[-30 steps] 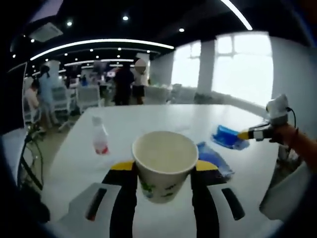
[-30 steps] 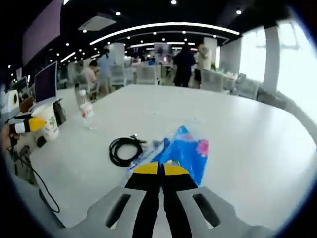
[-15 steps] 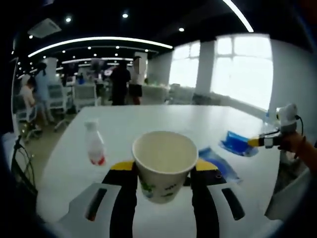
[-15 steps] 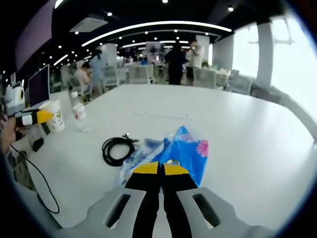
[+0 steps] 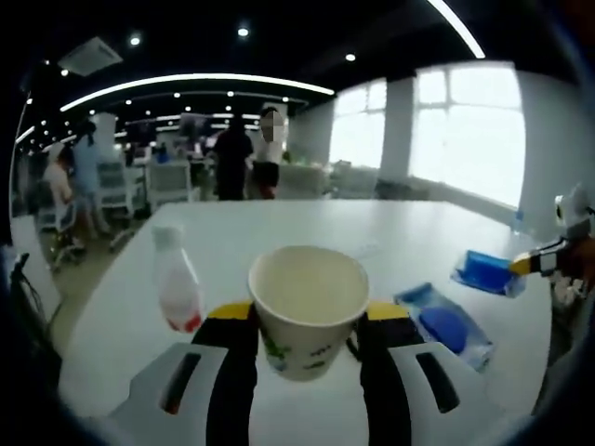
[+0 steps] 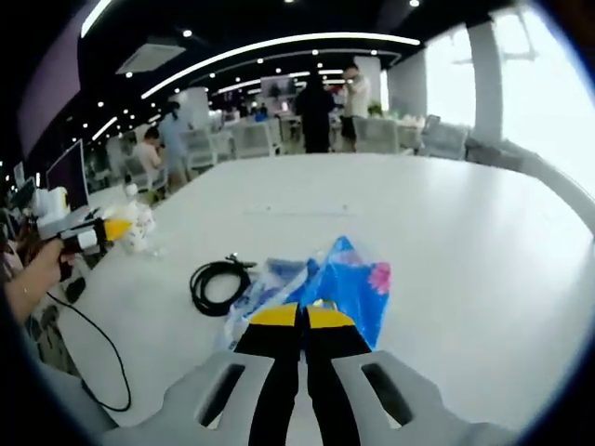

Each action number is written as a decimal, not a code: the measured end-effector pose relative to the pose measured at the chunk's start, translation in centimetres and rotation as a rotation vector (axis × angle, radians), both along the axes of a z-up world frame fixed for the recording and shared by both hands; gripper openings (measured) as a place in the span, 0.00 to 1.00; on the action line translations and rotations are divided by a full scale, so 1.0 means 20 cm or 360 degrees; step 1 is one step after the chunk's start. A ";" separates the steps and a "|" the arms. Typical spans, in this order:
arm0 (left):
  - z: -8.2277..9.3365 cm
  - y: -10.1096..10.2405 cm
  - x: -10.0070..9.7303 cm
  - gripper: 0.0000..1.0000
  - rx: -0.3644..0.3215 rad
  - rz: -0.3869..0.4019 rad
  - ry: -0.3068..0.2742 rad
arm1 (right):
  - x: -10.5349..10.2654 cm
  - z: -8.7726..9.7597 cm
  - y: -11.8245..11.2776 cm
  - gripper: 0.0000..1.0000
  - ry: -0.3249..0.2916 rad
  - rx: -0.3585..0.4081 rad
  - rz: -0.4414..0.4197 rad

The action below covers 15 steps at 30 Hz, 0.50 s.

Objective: Arrange the tabletop items into an orderly group along one side of the table until the central work area is clear of visible clutter.

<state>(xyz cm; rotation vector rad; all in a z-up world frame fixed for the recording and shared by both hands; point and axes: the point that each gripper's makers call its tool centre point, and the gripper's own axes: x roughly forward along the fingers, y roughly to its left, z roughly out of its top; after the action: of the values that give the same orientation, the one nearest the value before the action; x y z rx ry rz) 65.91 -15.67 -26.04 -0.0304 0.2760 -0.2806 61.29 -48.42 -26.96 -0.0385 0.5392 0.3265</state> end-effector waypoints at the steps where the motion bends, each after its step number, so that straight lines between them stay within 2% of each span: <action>1: -0.01 0.00 0.01 0.40 -0.0002 0.0003 -0.0002 | 0.00 0.00 0.00 0.01 0.0001 -0.0002 -0.0004; 4: -0.03 0.01 0.05 0.40 -0.0030 0.0022 -0.0006 | 0.00 0.00 -0.02 0.01 0.0007 0.0011 -0.0022; 6: -0.05 0.02 0.08 0.40 0.0026 0.0037 -0.0027 | 0.00 0.00 -0.04 0.01 0.0013 0.0009 -0.0031; 15: -0.17 0.06 0.19 0.39 0.0008 0.0126 0.0010 | 0.00 -0.03 -0.08 0.01 0.0057 0.0001 -0.0080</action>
<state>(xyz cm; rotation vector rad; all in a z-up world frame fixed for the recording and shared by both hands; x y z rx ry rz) 69.68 -14.51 -29.35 -0.0372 0.2810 -0.2014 61.30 -50.07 -27.51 -0.0185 0.5746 0.2786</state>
